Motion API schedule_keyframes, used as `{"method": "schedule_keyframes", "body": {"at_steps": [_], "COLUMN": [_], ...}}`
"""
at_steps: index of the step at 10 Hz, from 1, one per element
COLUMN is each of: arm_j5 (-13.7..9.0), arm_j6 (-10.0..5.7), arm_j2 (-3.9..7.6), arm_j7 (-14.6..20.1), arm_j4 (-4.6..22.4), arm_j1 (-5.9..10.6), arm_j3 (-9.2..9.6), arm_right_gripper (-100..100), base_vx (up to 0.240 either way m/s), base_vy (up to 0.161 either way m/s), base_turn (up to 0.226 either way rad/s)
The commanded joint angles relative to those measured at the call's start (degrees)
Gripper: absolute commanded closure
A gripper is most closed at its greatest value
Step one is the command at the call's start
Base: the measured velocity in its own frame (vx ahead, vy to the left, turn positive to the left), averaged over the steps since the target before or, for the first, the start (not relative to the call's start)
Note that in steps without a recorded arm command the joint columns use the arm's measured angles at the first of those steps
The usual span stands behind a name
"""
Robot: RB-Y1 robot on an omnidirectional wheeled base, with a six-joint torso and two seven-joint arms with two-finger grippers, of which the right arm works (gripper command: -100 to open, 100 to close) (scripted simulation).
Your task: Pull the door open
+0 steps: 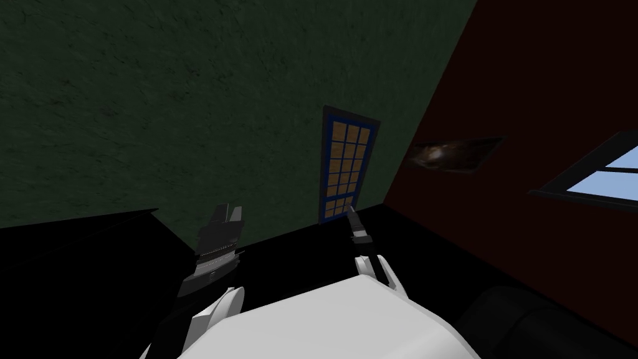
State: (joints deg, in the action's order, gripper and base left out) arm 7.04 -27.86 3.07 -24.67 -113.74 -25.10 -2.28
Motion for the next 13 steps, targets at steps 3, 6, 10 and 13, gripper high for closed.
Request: {"method": "schedule_keyframes", "body": {"at_steps": [3,6,10,13], "arm_j5": [0.2,0.3,0.6,0.7], "arm_j6": [-1.45,-2.62,-4.26,-5.51], "arm_j2": [0.72,1.26,1.85,2.23], "arm_j7": [-3.6,-6.5,-10.6,-13.7], "arm_j4": [4.0,7.4,12.2,15.8], "arm_j1": [0.79,1.48,2.44,3.18], "arm_j3": [-0.16,-0.28,-0.45,-0.58], "arm_right_gripper": [-100,-100,-100,-100], "base_vx": [0.107,0.096,0.095,0.098], "base_vy": [-0.02,-0.017,-0.029,-0.023], "base_turn": [0.031,0.033,0.035,0.036]}}
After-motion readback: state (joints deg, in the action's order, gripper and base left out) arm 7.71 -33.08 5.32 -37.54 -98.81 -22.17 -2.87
